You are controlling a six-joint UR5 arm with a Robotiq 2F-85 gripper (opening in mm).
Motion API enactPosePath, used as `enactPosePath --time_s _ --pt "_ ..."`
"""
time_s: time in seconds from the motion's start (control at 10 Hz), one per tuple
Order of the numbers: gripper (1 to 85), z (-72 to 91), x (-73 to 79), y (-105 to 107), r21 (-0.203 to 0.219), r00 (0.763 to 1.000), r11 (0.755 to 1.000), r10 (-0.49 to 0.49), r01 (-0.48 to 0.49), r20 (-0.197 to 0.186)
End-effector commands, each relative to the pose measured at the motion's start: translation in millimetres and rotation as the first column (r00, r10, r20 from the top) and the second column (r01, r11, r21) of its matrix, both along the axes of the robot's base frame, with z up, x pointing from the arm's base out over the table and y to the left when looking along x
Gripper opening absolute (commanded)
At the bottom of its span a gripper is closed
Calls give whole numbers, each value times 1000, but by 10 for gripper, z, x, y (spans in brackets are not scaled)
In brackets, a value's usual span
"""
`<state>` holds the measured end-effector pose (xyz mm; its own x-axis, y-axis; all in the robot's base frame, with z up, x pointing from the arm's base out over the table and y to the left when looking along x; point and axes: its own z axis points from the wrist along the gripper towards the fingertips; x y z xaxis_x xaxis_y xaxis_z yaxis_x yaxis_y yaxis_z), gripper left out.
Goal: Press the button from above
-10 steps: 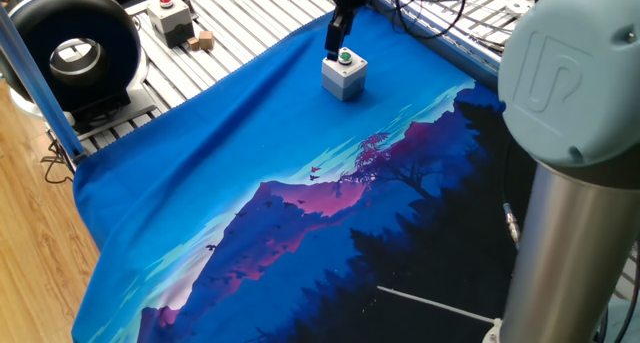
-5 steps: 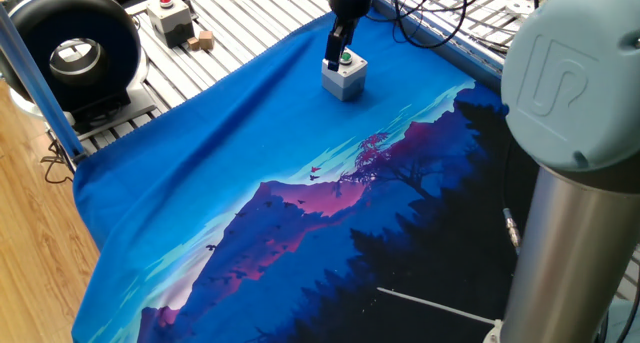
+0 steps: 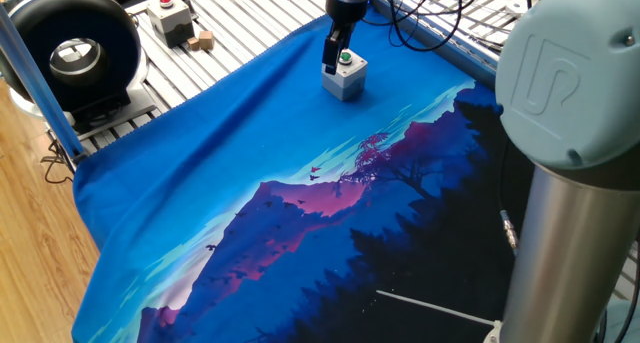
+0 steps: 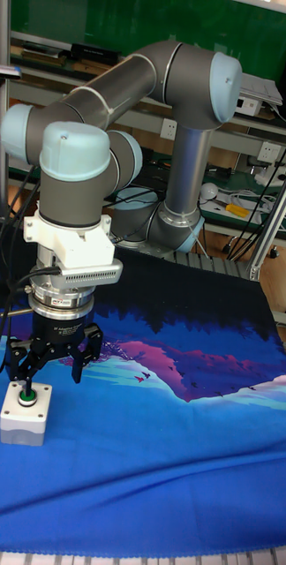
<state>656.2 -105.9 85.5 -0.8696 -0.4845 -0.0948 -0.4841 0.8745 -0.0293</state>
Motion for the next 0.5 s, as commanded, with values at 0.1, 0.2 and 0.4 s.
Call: enactPosePath --time_s 0.1,0.2,0.4 --pt "737 -46 -22 10 12 1000 1000 -2 2 -5" --pt "733 -58 -63 -3 13 1000 1000 -1 2 -16" --pt "733 -78 -88 -10 16 1000 1000 -3 3 -18"
